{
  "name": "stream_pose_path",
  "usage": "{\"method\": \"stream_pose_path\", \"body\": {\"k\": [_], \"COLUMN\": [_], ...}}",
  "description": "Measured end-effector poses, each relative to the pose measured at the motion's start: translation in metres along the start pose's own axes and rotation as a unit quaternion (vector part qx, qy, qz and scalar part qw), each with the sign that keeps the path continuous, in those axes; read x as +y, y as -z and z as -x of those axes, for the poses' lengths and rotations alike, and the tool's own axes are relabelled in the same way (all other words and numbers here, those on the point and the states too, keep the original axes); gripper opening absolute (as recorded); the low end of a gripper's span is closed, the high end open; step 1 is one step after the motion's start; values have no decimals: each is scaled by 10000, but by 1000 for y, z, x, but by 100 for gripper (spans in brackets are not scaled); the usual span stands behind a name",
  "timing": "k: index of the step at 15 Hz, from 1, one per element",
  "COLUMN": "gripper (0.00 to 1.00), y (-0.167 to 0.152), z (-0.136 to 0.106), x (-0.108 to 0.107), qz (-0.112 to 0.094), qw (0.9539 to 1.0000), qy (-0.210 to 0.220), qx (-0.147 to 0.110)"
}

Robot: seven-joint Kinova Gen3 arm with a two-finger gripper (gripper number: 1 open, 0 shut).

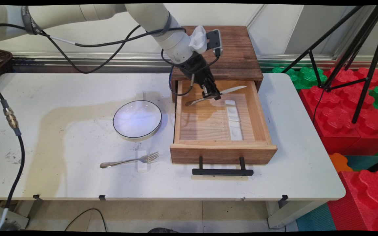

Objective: Place the picked object into the drawer

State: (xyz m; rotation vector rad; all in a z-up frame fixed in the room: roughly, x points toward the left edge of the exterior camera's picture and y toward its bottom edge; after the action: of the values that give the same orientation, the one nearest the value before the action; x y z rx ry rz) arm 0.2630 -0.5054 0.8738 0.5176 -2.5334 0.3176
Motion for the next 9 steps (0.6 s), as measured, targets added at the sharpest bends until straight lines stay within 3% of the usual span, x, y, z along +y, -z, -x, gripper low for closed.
{"method": "stream_pose_path", "body": {"k": [9], "gripper": [0], "y": [-20], "z": [8], "x": [3], "qz": [78], "qw": [9999], "qy": [-52], "qx": [-128]}}
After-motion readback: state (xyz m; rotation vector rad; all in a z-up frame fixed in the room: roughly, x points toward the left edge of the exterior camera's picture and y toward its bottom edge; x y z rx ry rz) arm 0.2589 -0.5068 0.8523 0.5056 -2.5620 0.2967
